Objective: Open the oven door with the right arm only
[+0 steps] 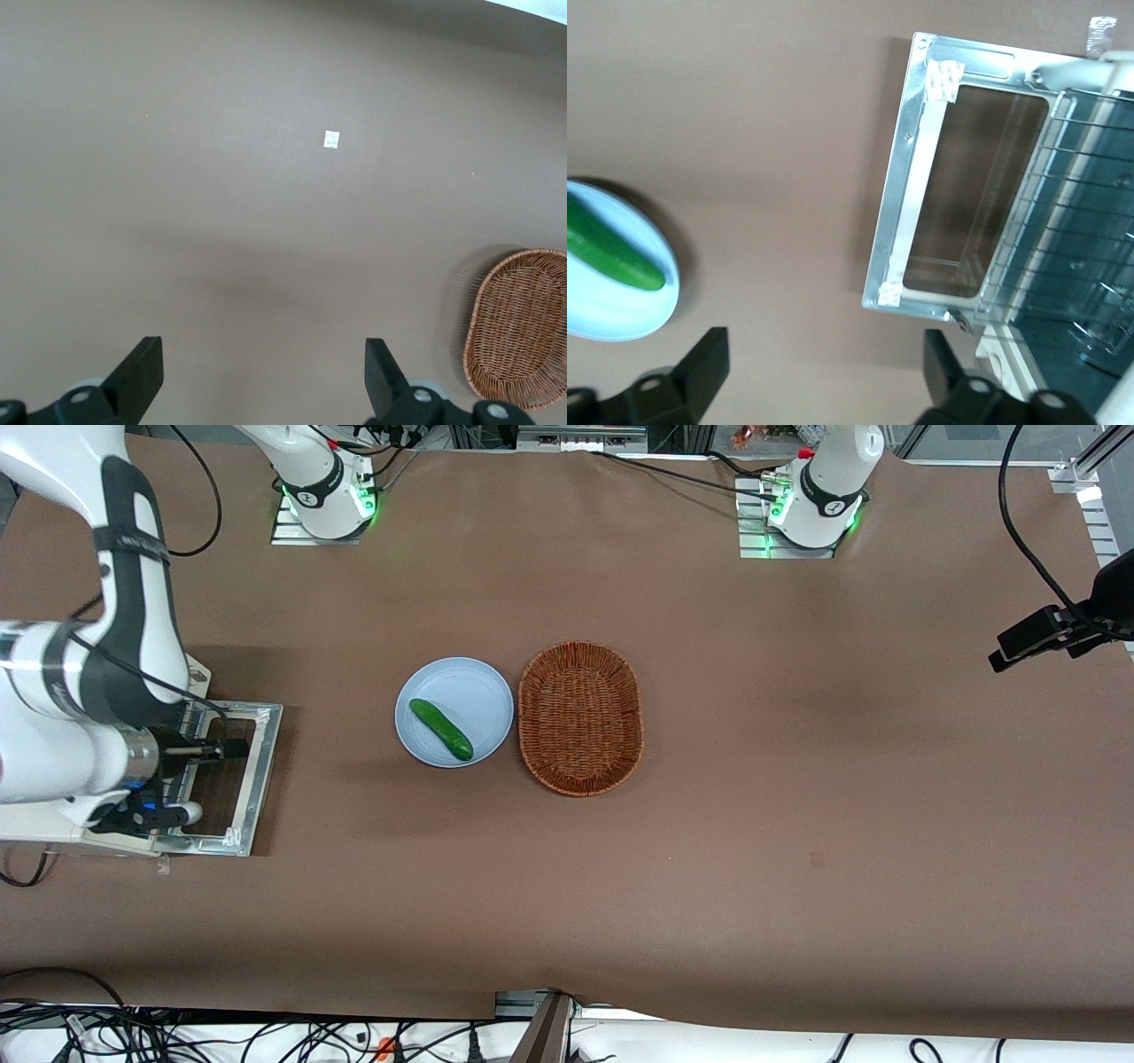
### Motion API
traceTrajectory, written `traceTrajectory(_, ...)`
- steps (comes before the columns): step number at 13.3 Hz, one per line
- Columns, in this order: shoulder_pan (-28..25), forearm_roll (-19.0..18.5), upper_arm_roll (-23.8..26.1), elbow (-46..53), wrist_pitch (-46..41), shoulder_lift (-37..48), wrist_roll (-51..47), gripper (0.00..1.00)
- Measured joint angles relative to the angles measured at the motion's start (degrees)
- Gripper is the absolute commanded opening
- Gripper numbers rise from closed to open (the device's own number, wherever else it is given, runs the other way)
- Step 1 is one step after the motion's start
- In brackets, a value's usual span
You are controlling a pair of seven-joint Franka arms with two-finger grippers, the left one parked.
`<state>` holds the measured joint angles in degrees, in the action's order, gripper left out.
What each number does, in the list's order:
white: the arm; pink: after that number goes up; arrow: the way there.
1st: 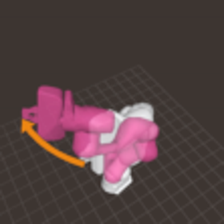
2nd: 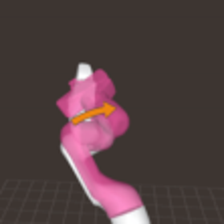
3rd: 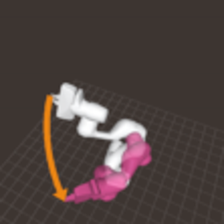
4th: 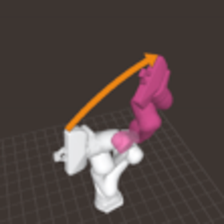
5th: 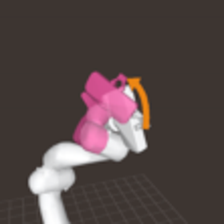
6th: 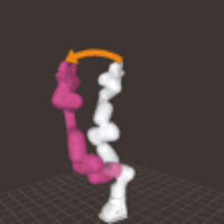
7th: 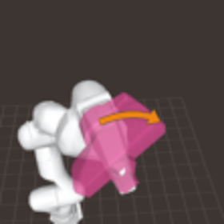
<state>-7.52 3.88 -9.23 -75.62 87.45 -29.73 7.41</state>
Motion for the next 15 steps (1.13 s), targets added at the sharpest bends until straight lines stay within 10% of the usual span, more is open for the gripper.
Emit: traceTrajectory(15,0.3,-1.9,-4.7,-0.1,-19.5,21.4,5.7,1.00)
